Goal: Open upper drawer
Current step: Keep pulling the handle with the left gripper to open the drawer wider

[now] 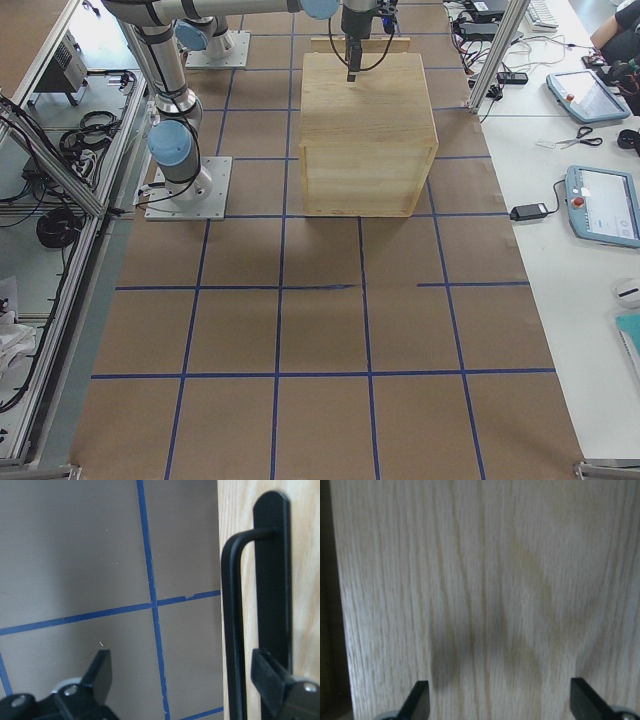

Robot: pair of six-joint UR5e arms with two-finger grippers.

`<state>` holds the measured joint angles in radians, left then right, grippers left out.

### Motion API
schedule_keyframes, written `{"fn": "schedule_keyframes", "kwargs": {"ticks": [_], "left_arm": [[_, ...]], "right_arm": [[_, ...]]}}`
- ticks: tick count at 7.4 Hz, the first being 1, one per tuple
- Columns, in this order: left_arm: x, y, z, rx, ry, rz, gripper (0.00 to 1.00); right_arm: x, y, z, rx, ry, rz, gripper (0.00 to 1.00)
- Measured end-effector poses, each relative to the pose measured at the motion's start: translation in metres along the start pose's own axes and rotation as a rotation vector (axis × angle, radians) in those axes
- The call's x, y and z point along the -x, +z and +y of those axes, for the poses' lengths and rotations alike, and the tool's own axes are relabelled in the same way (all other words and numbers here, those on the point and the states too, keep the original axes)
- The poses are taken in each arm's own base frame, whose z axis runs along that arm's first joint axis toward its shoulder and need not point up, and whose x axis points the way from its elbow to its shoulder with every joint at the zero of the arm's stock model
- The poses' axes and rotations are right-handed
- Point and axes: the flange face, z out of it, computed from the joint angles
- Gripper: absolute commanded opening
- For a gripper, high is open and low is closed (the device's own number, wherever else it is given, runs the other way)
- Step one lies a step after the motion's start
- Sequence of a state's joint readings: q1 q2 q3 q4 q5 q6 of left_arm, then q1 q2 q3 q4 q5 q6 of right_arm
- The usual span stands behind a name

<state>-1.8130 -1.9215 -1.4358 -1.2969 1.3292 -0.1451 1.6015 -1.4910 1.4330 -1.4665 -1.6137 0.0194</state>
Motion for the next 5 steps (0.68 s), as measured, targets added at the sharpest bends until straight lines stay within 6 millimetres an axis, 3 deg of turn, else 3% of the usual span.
{"fn": "schedule_keyframes", "kwargs": {"ticks": [5], "left_arm": [[0.0072,-0.0044,-0.0026,-0.011,0.007,-0.017,1.00]], "right_arm": [[0.0000,-0.0001,0.0000,0.000,-0.001,0.000,1.00]]}}
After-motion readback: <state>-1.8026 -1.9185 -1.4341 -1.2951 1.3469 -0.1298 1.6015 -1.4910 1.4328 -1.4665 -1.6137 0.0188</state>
